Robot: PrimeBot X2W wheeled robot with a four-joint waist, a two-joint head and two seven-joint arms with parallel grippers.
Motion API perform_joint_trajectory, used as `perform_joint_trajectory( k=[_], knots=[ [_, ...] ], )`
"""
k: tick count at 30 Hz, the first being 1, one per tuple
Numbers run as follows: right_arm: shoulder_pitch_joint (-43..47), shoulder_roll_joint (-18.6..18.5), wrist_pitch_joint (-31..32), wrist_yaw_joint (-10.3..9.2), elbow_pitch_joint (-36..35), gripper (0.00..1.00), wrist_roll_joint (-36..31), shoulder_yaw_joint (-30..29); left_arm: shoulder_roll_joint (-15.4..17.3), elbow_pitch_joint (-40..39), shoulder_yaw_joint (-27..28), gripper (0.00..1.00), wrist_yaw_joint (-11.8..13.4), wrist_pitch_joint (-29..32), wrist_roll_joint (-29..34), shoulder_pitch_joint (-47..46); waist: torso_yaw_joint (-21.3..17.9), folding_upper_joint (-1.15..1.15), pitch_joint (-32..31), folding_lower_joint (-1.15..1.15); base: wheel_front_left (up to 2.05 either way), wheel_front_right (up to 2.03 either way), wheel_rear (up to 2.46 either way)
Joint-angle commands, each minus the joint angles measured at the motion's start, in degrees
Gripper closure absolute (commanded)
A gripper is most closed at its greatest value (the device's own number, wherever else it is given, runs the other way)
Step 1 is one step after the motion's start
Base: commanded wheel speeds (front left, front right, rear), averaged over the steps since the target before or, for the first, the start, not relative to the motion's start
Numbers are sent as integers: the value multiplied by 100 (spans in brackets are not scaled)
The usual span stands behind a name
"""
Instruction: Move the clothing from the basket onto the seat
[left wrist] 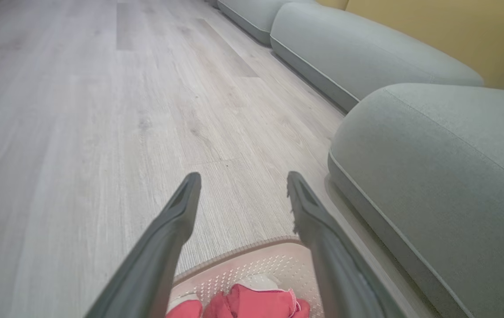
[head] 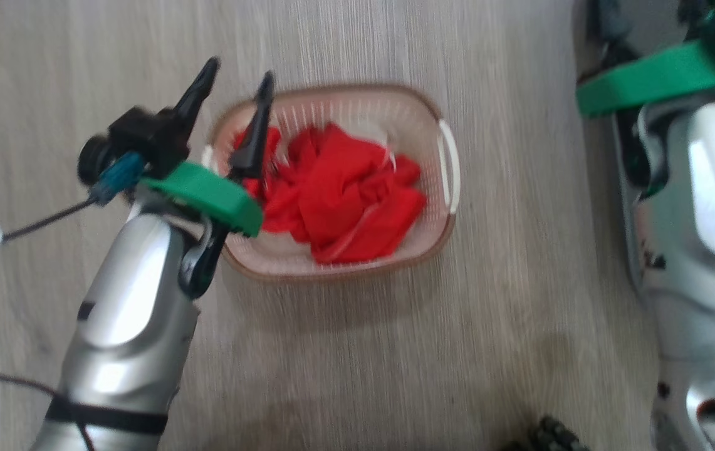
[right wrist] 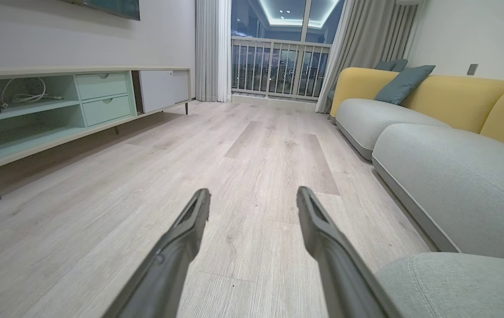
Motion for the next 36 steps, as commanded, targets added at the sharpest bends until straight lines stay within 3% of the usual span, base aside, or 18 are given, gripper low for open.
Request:
perform_joint_trajectory(
  k=[1, 10, 25, 31, 36],
  knots=[
    [-297, 96, -36, -1, -289, 0, -71, 50, 136, -77, -55, 0, -6, -55, -52, -296, -118, 0, 858, -2, 0, 0, 0],
    [-735, 104, -36, -1, -511, 0, -264, 24, 105, 641, -1057, 0, -6, -55, -132, -1107, -287, 0, 1706, -2, 0, 0, 0],
    [-652, 109, -36, -1, -710, 0, -100, 111, -10, 3147, -2823, 0, -6, -55, -345, -2360, -798, 0, 2391, -2, 0, 0, 0],
    [-471, 109, -36, -1, -806, 0, -39, 66, -73, 4045, -3087, 0, 19, -55, -186, -2616, -957, 0, 2405, -2, 0, 0, 0],
    [-293, 109, -36, -1, -920, 0, 51, 94, -111, 4627, -3305, 0, 240, 31, -13, -2769, -1099, 0, 2383, -2, 0, 0, 0]
  ],
)
